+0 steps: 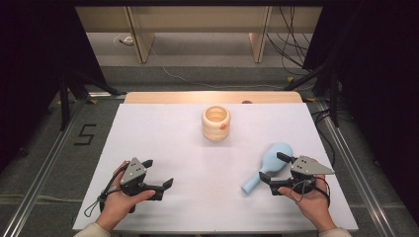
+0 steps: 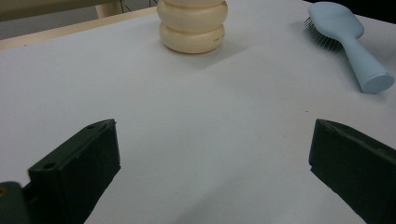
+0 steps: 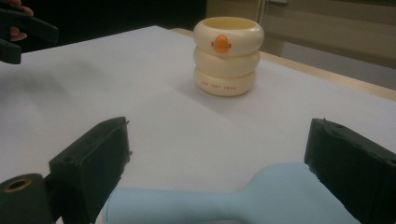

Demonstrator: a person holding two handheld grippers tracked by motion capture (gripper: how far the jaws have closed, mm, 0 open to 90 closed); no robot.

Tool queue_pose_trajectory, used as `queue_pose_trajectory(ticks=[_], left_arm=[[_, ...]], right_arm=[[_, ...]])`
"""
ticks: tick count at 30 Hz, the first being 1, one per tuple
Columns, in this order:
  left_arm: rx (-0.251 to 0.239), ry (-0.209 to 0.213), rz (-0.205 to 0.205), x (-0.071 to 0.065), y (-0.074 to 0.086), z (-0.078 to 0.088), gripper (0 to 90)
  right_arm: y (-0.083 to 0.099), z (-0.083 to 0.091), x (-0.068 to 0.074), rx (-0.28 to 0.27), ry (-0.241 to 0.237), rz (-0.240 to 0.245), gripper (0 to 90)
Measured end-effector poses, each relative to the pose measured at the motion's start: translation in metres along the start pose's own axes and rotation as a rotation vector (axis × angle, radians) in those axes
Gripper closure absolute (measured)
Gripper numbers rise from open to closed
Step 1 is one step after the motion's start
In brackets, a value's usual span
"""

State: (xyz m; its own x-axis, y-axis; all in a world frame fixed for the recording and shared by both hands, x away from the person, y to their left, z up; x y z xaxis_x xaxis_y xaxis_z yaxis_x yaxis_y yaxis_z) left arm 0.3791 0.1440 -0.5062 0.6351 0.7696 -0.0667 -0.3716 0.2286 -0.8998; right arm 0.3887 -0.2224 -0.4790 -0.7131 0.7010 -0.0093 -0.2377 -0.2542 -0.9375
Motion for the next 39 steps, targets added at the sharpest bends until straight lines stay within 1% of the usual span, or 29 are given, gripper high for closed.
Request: queue_pose_trajectory(ticks=[3,9,11,12,14,15,17,18,20,22,23,24,26,27,28,30,31,32,33,34,35,37,38,39], left_arm=[[0.000,-0.001,-0.001,0.000,0.000,0.000,1.3],[0.000,-0.003,-0.003,0.000,0.000,0.001,1.3],[0.001,-0.001,-0.004,-0.001,0.000,0.001,1.4],[0.001,0.000,-0.004,-0.001,0.000,0.000,1.4],[0.003,0.000,-0.005,-0.001,0.000,0.000,1.5],[0.004,0.001,-0.004,-0.001,0.000,0.000,1.5],[0.003,0.003,-0.007,-0.001,0.000,-0.001,1.6],[0.003,0.003,-0.007,-0.002,0.000,-0.001,1.6],[0.003,0.003,-0.006,-0.002,0.000,-0.001,1.6],[0.004,0.005,-0.007,-0.002,0.000,-0.001,1.7],[0.005,0.005,-0.006,-0.002,0.000,-0.001,1.7],[0.005,0.005,-0.005,-0.002,0.000,-0.002,1.6],[0.002,0.007,-0.006,-0.002,0.000,-0.001,1.7],[0.002,0.008,-0.007,-0.003,0.000,-0.001,1.8],[0.004,0.008,-0.007,-0.003,0.000,-0.002,1.8],[0.005,0.007,-0.005,-0.003,0.000,-0.002,1.8],[0.006,0.006,-0.005,-0.003,0.000,-0.002,1.8],[0.005,0.006,-0.004,-0.002,0.000,-0.002,1.8],[0.005,0.006,-0.003,-0.002,0.000,-0.002,1.8],[0.004,0.006,-0.003,-0.002,0.000,-0.002,1.8],[0.003,0.006,-0.002,-0.002,0.000,-0.002,1.8],[0.005,0.007,-0.001,-0.002,0.000,-0.002,1.8],[0.004,0.007,-0.001,-0.002,0.000,-0.002,1.8],[0.004,0.007,-0.002,-0.002,0.000,-0.002,1.8]], right_arm=[[0.000,0.000,0.000,-0.002,0.001,-0.006,7.7],[0.000,0.000,-0.001,0.002,0.005,0.000,9.1],[0.000,0.000,-0.001,0.002,0.008,0.003,11.5],[-0.001,0.000,-0.002,0.002,0.012,0.003,14.9],[-0.004,-0.001,-0.002,-0.005,0.013,0.012,27.2],[-0.004,-0.001,-0.002,-0.005,0.013,0.012,27.2],[-0.008,-0.003,-0.001,-0.011,0.005,0.012,39.5],[-0.010,-0.005,0.000,-0.010,-0.007,0.014,47.3],[-0.012,-0.009,0.003,0.005,-0.030,0.027,57.3],[-0.013,-0.014,0.009,0.036,-0.066,0.042,68.3],[-0.012,-0.018,0.010,0.058,-0.074,0.053,74.2],[-0.011,-0.021,0.013,0.092,-0.080,0.064,78.5],[-0.010,-0.028,0.016,0.141,-0.090,0.080,85.9],[-0.009,-0.036,0.018,0.192,-0.098,0.071,90.0],[-0.009,-0.036,0.018,0.192,-0.098,0.071,90.0],[-0.008,-0.045,0.019,0.242,-0.106,0.074,90.0],[-0.007,-0.048,0.020,0.270,-0.106,0.076,90.0],[-0.006,-0.056,0.019,0.324,-0.105,0.080,90.0],[-0.005,-0.060,0.020,0.351,-0.107,0.078,90.0],[-0.005,-0.060,0.020,0.351,-0.107,0.078,90.0],[-0.004,-0.063,0.019,0.370,-0.108,0.081,90.0],[0.000,-0.070,0.021,0.418,-0.118,0.068,90.0],[0.003,-0.075,0.022,0.460,-0.122,0.068,90.0],[0.003,-0.075,0.022,0.460,-0.122,0.068,90.0]])
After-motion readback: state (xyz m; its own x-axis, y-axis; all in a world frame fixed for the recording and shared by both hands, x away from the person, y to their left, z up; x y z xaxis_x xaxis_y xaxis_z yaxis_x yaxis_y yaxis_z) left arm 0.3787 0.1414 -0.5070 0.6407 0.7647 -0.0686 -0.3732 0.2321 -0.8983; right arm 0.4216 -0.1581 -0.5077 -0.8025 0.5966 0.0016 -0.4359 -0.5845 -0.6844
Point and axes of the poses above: each handheld gripper's, and its own axes: z roughly backward along the jaws, y roughly out of its underside, x roughly to its left, the point moved 8 cm from there along -z, roughly forward along the jaws, and after that the axes turned 1 degree about -y, right-handed, at the moved point
